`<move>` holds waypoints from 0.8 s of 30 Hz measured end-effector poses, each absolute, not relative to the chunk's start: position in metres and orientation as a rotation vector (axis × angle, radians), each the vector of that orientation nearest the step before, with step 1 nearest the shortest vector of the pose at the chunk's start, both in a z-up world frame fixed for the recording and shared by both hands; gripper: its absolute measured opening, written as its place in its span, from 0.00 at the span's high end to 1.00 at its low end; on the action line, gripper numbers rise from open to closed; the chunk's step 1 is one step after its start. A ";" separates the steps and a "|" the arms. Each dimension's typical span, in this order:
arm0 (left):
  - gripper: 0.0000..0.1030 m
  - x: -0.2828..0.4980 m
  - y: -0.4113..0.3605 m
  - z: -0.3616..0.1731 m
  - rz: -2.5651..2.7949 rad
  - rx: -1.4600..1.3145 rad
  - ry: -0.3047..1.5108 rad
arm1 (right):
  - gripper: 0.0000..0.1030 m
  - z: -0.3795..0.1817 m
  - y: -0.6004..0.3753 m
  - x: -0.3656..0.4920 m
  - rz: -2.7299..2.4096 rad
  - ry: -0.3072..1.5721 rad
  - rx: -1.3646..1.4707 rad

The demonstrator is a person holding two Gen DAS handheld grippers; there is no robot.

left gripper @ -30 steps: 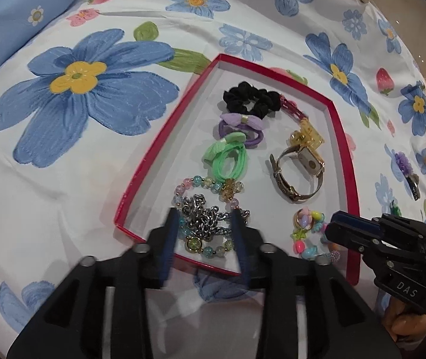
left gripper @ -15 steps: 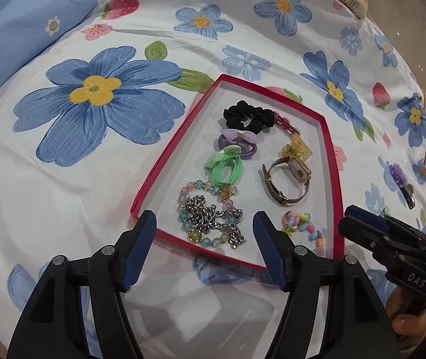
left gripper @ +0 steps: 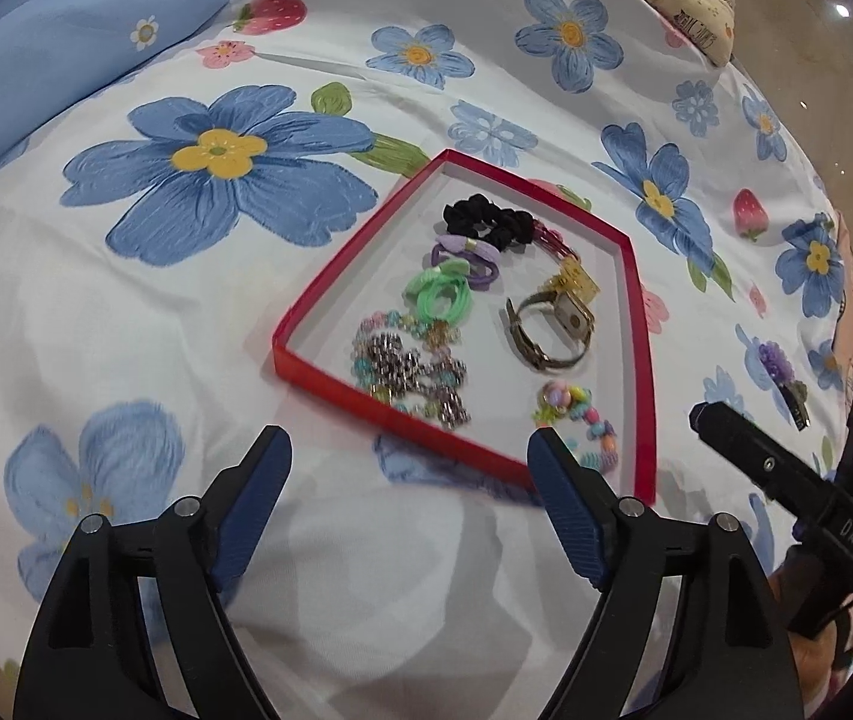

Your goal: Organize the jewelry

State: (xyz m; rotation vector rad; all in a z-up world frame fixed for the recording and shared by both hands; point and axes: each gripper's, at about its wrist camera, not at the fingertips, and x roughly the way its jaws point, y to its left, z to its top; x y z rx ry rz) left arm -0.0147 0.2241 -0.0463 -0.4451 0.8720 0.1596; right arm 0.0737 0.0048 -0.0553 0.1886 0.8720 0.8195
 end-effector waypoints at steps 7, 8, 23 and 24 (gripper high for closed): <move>0.20 -0.039 0.210 -0.038 0.178 -0.429 0.855 | 0.32 -0.050 -0.010 0.060 0.816 0.853 0.205; 0.20 -0.042 0.208 -0.036 0.178 -0.424 0.852 | 0.32 -0.049 -0.012 0.058 0.817 0.851 0.204; 0.00 -0.072 0.185 0.066 0.204 -0.208 0.637 | 0.00 0.079 -0.023 0.019 0.824 0.559 -0.033; 0.00 -0.071 0.184 0.066 0.218 -0.199 0.633 | 0.00 0.083 -0.024 0.018 0.820 0.548 -0.032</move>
